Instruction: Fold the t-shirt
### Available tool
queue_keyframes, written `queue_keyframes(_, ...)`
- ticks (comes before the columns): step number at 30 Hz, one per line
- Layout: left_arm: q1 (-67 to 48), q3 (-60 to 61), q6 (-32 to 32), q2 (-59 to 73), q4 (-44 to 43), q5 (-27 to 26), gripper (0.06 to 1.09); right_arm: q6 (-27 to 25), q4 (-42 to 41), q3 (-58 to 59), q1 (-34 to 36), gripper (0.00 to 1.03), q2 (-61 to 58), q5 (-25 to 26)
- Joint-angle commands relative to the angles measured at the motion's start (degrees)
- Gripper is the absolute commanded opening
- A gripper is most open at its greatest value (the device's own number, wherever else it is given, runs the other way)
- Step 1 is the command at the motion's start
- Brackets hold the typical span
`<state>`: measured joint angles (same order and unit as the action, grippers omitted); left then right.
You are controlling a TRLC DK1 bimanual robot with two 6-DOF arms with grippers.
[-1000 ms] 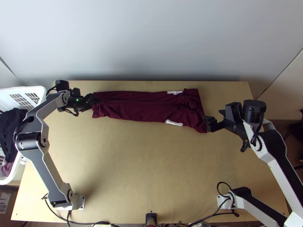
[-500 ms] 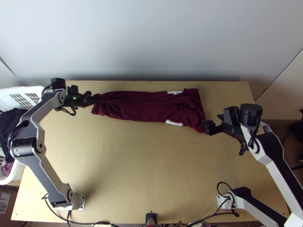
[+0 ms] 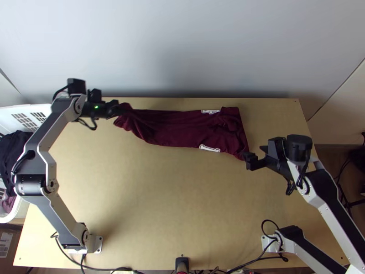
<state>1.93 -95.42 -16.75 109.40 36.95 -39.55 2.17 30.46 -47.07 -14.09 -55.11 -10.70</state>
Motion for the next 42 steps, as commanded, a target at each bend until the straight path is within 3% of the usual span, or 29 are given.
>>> queue_keyframes(1, -7.47, -8.91, -0.82, 3.10, 4.62, 5.18, 0.09, 0.99, -2.24, 4.88, 0.02, 0.99, 2.91, 0.06)
queue_keyframes(11, -19.34, -22.62, -1.35, 11.18, 10.86, 10.72, 0.09, 3.45, -6.02, 9.10, 0.11, 0.99, 4.75, 0.06)
queue_keyframes(20, -27.16, -34.49, -4.25, 17.68, 12.09, 11.51, 0.09, 5.47, -8.84, 13.14, 0.20, 0.99, 6.95, 0.06)
queue_keyframes(36, -37.44, -37.47, -8.91, 22.96, -3.81, 11.51, 0.09, 8.46, -16.40, 20.00, 0.90, 0.99, 7.21, 0.06)
queue_keyframes(42, -40.17, -37.47, -13.22, 26.03, -13.75, 11.51, 0.09, 9.60, -18.24, 21.76, 0.90, 0.99, 7.21, 0.06)
